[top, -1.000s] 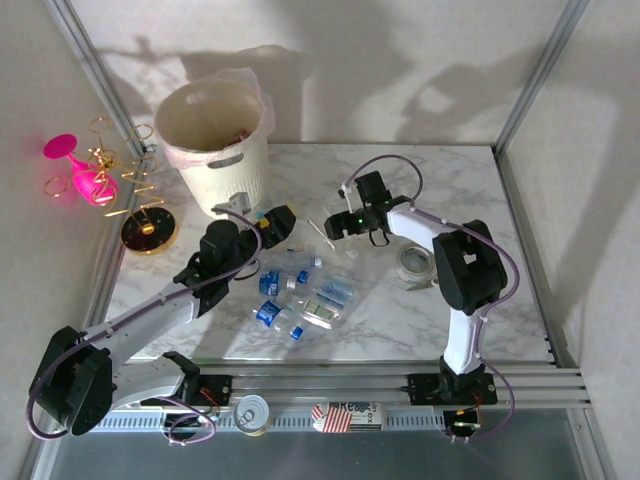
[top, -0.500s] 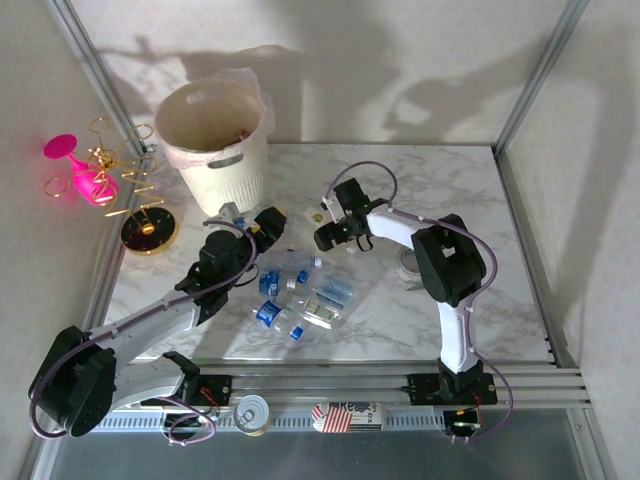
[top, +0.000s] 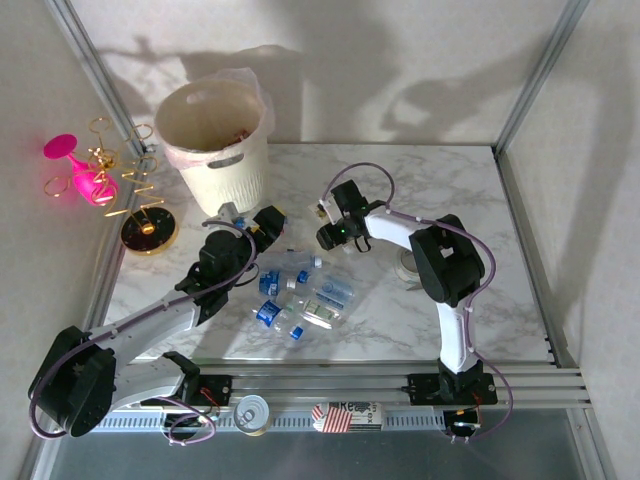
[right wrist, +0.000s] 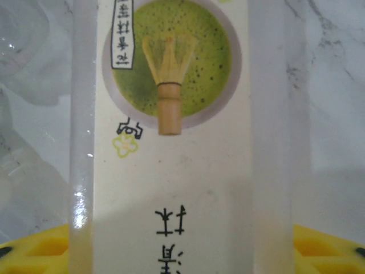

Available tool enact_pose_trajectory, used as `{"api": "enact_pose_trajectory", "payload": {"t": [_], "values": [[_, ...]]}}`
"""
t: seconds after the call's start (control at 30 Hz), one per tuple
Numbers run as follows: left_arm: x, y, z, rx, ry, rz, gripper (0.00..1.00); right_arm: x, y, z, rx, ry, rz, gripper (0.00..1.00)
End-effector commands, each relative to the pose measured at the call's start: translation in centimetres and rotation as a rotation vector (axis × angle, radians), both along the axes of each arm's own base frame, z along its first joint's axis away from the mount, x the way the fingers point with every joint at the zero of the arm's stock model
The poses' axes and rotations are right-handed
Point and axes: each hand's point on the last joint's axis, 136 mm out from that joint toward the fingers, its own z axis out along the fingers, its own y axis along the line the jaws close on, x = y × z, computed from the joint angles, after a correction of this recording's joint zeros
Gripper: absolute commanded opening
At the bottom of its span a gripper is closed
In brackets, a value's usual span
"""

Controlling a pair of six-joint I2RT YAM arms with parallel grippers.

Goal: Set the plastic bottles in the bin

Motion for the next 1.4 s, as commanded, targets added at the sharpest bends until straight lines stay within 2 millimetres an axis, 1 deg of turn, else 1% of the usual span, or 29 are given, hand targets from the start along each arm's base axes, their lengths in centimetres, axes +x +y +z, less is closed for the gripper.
{"api": "enact_pose_trajectory", "payload": {"t": [0.0, 0.17, 0.27, 0.47, 0.6, 0.63, 0.73, 0.87, 1.1, 1.23, 1.37], "values": [[-0.1, 0.0, 0.5, -0.028, -0.013, 0.008, 1.0, -0.1, 0.3, 3.1, 0.049, -0.085, 0.008, 0.56], [0.1, -1.0, 1.0, -0.042, -0.021, -0.028, 0.99, -1.1, 0.2, 7.1, 0.154, -0.163, -0.001, 0.55], [0.2, -1.8, 1.6, -0.051, -0.034, -0.051, 1.0, -2.3, 0.6, 9.2, 0.237, -0.171, 0.013, 0.55], [0.8, -3.8, 3.5, -0.093, -0.067, -0.099, 1.0, -5.2, 2.6, 12.2, 0.413, -0.123, 0.104, 0.55], [1.2, -5.0, 3.8, -0.103, -0.068, -0.116, 1.0, -7.3, 4.3, 14.9, 0.573, -0.107, 0.187, 0.54], [1.3, -5.2, 3.7, -0.107, -0.066, -0.119, 1.0, -7.7, 4.5, 15.6, 0.61, -0.108, 0.202, 0.54], [1.5, -5.8, 3.3, -0.107, -0.053, -0.125, 1.0, -8.8, 5.2, 17.2, 0.683, -0.104, 0.245, 0.53], [1.6, -6.2, 2.9, -0.106, -0.042, -0.136, 1.0, -9.8, 5.8, 17.8, 0.699, -0.097, 0.282, 0.54], [1.7, -6.2, 2.9, -0.098, -0.046, -0.127, 0.97, -11.2, 6.6, 17.9, 0.694, -0.08, 0.327, 0.54], [1.9, -6.2, 2.9, -0.089, -0.049, -0.125, 0.92, -11.8, 6.8, 18.3, 0.701, -0.084, 0.345, 0.53], [2.1, -6.3, 2.5, -0.075, -0.043, -0.12, 0.87, -12.1, 6.8, 18.5, 0.706, -0.088, 0.352, 0.53]]}}
